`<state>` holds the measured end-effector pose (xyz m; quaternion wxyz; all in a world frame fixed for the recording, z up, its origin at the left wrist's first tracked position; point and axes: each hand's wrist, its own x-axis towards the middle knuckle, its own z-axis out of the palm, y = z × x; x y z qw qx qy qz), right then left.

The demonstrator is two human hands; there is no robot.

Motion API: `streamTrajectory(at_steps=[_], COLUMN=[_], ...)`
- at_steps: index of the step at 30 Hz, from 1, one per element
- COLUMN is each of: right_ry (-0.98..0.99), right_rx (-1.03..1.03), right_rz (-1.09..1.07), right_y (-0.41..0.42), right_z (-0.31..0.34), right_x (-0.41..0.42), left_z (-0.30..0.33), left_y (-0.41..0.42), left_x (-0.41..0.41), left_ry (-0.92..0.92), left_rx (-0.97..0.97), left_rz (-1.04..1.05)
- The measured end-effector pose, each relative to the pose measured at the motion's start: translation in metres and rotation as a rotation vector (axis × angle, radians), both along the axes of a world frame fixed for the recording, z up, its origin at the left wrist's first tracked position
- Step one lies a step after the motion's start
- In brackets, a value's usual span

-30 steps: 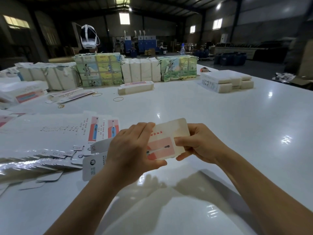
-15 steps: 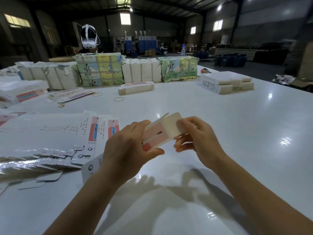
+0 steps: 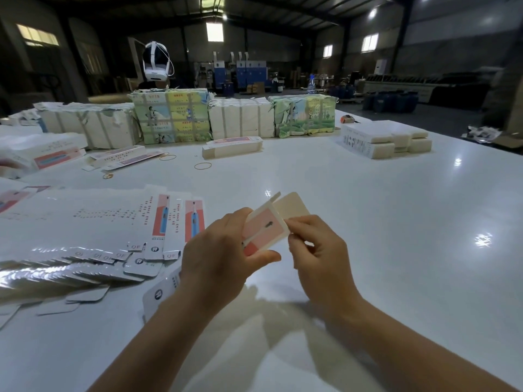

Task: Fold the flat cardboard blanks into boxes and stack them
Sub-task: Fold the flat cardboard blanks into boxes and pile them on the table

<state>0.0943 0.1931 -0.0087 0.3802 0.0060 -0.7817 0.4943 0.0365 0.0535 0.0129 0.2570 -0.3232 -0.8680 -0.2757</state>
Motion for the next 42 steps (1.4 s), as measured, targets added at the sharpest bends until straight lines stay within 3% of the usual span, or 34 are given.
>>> streamTrajectory(at_steps=[4,9,16,21,25,27,30,31,32,36,39,42], right_ry=[-0.082,-0.237,-0.168,-0.199,-0.025,-0.013,-0.359,-0.388,-0.358,-0.117,-0.113,-0.153], right_rx=[-0.115,0.036,0.019,0.118,0.209,0.094,-0.449,-0.591,-0.586,-0.034,0.319,0.367], right_rz=[0.051,0.084,0.077,0.078,-0.152,-0.231,0.192,0.313,0.333,0.003,-0.094,-0.077], right_y=[0.007,0.011,0.002,-0.002,0.007,0.015,0.016,0.015,0.014,0.001,-0.009,-0.015], right_z=[0.007,0.005,0.005,0.004,0.012,0.016,0.021,0.020,0.018,0.009,0.002,0.000], right_x=[0.001,-0.003,0.002,0.000,0.001,0.000,-0.002,-0.003,-0.004,0.002,0.003,0.004], left_z=[-0.004,-0.007,-0.007,-0.006,-0.003,-0.003,-0.005,-0.007,-0.008,-0.010,-0.011,-0.015], left_y=[-0.001,-0.002,-0.001,-0.003,-0.006,-0.006,-0.002,-0.001,0.001,0.006,0.009,0.006], left_x=[-0.002,-0.005,-0.004,-0.006,-0.008,-0.009,-0.005,-0.004,-0.003,-0.003,-0.003,-0.006], left_ry=[0.002,0.044,-0.006,0.011,0.005,0.042,0.059,0.065,0.071,0.159,0.260,0.252], left_rx=[-0.039,-0.133,-0.088,-0.112,-0.065,-0.056,-0.084,-0.104,-0.120,-0.132,-0.149,-0.142], left_rz=[-0.028,-0.018,-0.045,-0.066,-0.065,-0.066,-0.080,-0.084,-0.087,-0.054,0.021,-0.005])
